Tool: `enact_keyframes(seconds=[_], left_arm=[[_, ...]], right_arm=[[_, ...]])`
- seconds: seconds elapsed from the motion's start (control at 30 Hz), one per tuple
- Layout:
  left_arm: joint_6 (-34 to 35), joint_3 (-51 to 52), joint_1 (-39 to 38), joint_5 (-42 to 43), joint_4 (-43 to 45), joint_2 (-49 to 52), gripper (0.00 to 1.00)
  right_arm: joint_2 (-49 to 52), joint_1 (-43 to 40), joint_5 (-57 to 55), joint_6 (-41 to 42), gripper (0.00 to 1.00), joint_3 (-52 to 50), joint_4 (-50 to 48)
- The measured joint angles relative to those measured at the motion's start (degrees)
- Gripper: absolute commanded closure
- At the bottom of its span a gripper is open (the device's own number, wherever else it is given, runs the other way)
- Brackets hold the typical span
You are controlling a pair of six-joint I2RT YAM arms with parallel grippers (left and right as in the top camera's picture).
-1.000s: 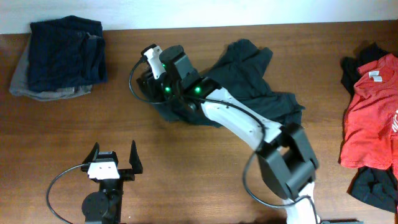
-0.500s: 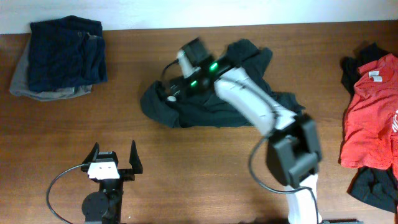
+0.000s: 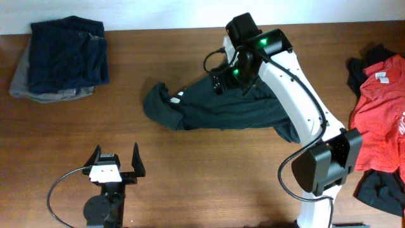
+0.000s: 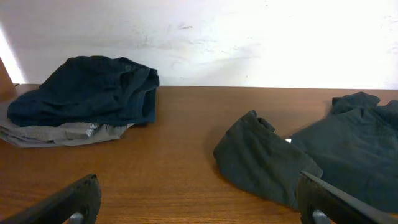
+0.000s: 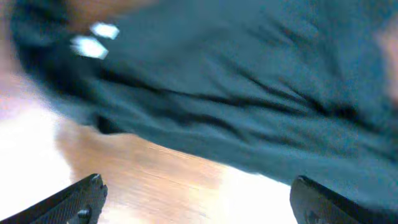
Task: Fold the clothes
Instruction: 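Drag the shirt upward and release it with the right gripper, then grasp the shirt's left edge with the left gripper, right edge with right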
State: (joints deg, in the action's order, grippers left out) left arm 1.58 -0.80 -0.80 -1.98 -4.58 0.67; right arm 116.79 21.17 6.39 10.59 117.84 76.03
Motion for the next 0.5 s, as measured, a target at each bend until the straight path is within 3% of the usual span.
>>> enact_keyframes(seconds=[0.23, 0.5], left_arm=[[0.0, 0.0, 0.0, 0.0, 0.0, 0.0, 0.01], [0.0, 0.0, 0.0, 0.0, 0.0, 0.0, 0.01]], right_arm=[[0.0, -9.8, -6.7, 10.0, 0.01, 0.0, 7.2], [0.0, -16.9, -4.6, 13.0, 0.01, 0.0, 8.0]])
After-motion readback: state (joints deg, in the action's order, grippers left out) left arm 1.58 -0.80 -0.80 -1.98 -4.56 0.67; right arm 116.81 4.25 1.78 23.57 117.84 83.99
